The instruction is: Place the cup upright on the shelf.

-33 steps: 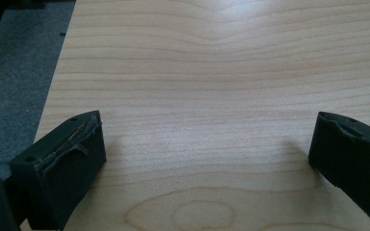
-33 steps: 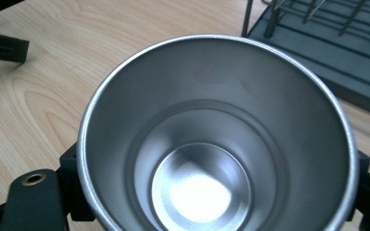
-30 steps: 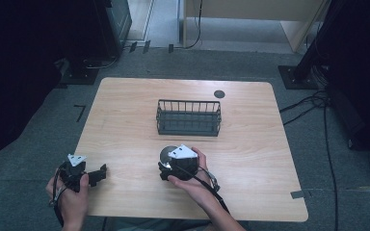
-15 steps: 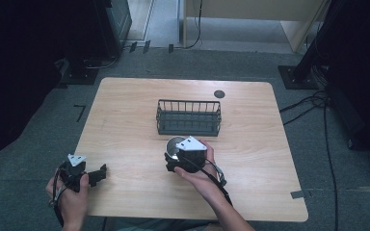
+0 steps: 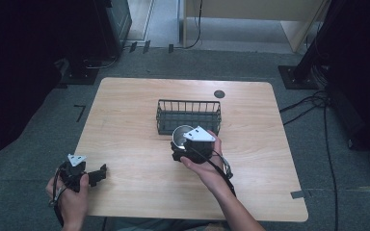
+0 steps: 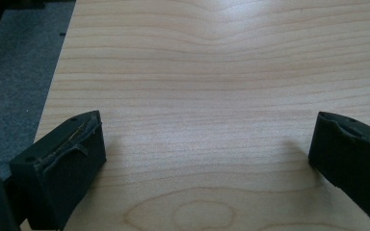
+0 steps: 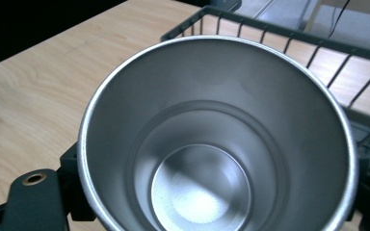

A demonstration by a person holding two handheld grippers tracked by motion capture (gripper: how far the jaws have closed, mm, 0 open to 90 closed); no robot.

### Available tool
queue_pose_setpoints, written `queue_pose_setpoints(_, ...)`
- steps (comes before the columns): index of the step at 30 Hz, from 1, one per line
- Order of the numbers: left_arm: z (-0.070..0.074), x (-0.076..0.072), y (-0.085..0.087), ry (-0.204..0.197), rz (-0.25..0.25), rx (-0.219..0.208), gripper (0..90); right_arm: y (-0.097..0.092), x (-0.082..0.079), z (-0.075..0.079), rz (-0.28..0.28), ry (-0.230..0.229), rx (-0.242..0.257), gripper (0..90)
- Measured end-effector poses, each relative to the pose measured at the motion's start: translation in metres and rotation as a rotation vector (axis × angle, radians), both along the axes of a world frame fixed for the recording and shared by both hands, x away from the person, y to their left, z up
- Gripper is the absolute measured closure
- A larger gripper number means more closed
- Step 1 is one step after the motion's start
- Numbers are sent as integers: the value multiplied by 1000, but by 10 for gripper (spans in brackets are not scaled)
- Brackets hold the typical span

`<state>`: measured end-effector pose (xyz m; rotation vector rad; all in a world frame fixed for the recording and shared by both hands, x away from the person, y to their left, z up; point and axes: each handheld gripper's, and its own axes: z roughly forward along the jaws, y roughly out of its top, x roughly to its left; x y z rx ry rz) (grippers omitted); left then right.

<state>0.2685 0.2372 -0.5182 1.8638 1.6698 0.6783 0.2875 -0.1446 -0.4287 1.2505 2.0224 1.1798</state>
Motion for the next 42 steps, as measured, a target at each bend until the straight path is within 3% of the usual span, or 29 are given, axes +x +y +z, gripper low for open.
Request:
queue_pose_setpoints(11,0,0,0,-1,1,-1,0,-17,12,17,-56,-86,21,180)
queue_pose_setpoints(18,0,0,0,-1,1,-1,0,-21,18,21,-79,-124,24,180)
queue_pose_setpoints(29,0,0,0,-1,1,-1,0,-29,36,25,-135,-227,45,181)
queue_pose_setpoints(42,0,0,0,-2,1,0,0,-40,62,26,-185,-273,68,182)
